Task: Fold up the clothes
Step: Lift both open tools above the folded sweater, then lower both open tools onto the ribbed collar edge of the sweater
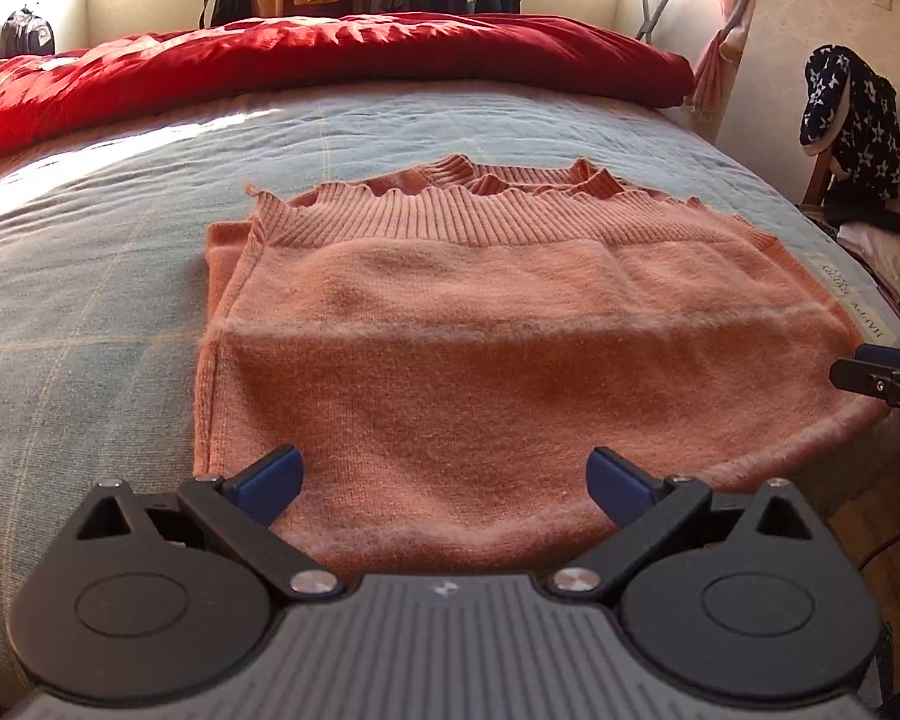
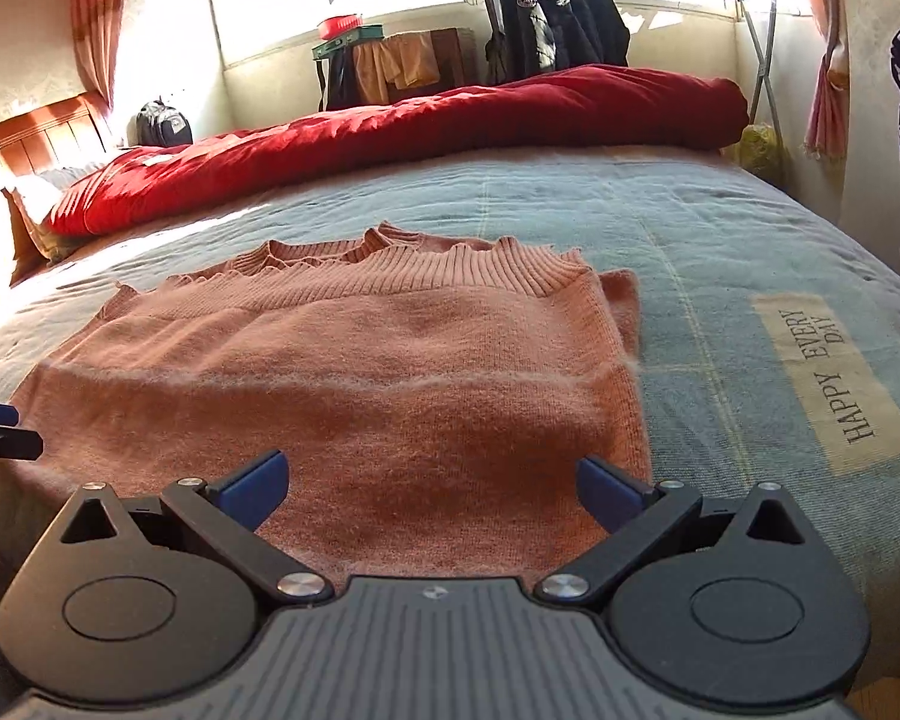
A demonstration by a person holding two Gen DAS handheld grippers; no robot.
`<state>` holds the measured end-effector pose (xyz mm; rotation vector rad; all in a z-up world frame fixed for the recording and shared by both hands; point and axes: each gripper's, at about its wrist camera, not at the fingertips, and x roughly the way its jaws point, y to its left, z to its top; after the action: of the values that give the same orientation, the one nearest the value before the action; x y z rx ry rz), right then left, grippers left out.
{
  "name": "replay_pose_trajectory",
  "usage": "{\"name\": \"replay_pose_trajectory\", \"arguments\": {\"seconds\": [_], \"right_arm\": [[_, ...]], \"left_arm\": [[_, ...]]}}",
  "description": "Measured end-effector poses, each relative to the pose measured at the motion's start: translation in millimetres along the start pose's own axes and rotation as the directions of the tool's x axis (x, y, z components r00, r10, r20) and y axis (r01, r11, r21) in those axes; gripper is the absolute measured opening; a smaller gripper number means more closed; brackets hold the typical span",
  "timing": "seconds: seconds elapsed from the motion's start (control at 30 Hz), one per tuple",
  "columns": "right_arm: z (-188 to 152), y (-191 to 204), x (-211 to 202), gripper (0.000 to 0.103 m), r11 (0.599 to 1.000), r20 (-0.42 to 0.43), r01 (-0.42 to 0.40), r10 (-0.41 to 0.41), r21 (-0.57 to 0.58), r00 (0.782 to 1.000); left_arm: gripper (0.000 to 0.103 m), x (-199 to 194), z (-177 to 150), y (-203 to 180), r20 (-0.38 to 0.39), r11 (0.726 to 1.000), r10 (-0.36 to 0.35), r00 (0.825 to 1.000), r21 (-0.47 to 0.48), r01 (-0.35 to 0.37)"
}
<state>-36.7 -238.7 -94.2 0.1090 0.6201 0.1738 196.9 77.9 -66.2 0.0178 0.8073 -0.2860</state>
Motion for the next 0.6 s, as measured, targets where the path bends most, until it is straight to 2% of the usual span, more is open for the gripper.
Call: {"name": "replay_pose_trajectory", "arguments": {"seconds": [0.1,0.2,0.3,0.47,0.53,0.6], "right_arm": [[-1,0,-4,0.103,1.0,0.009,-0.002,0.003,-0.02,1.0],[-11,-8,3,0.103,0.999,-0.047,0.036,-0.036,-0.003,0.998],[-14,-5,-5,0.103,0.999,-0.032,0.031,-0.032,-0.024,0.999],[-2,16,-10,0.103,0.997,0.029,0.012,-0.01,-0.071,1.0],[-1,25,-1,0.103,0.997,0.014,0.02,-0.019,-0.08,1.0],[-8,31,9,0.103,0.995,-0.038,0.024,-0.028,-0.097,0.999]], "left_arm": [[0.1,1,4,-11,0.013,0.999,-0.04,0.999,0.026,0.04],[0.1,13,-3,-18,-0.046,0.999,-0.029,0.999,0.026,0.03],[0.1,16,-9,-21,-0.071,0.999,-0.006,0.997,0.042,0.009],[0.1,7,-1,-24,-0.037,0.998,0.014,0.999,0.058,-0.011],[0.1,10,-3,-25,-0.052,0.998,0.016,0.999,0.056,-0.013],[0.1,15,-10,-26,-0.076,0.998,0.022,0.997,0.058,-0.017]]}}
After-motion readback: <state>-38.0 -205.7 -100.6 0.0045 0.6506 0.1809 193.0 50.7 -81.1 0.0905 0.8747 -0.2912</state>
